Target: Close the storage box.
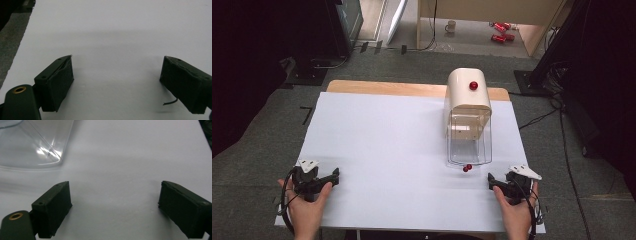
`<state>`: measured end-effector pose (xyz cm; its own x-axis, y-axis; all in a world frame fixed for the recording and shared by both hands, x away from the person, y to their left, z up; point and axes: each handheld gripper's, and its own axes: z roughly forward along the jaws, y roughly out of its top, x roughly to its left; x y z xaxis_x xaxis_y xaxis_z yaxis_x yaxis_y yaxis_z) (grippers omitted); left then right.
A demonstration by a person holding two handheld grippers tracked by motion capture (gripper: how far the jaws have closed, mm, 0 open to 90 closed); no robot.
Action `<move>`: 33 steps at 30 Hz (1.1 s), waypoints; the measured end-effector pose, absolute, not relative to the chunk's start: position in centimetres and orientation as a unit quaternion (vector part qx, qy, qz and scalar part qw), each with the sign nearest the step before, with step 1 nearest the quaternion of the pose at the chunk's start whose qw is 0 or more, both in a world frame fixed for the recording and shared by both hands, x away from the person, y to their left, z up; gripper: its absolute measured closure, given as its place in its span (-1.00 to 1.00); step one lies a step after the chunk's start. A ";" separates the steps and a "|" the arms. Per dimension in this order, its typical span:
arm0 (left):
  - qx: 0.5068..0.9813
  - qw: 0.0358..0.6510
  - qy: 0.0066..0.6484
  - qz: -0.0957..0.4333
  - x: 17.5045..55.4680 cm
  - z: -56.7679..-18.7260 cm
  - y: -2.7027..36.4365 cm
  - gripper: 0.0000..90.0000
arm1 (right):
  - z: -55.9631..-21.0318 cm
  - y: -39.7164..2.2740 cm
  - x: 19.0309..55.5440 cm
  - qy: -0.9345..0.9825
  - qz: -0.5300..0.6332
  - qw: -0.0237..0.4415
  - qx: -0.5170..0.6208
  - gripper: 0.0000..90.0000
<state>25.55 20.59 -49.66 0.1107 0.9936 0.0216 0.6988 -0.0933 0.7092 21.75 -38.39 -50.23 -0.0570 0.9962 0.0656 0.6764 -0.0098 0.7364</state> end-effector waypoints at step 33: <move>0.691 0.279 0.611 0.266 25.5 -49.7 20.5 -0.74 | -45.8 -31.7 16.8 0.652 0.377 0.324 0.572 -0.05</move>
<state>25.53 20.51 -49.68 0.1109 0.9935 0.0276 0.6968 -0.0975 0.7106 16.83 -31.72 -45.84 -0.1355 0.9907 0.0085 0.5022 0.0613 0.8626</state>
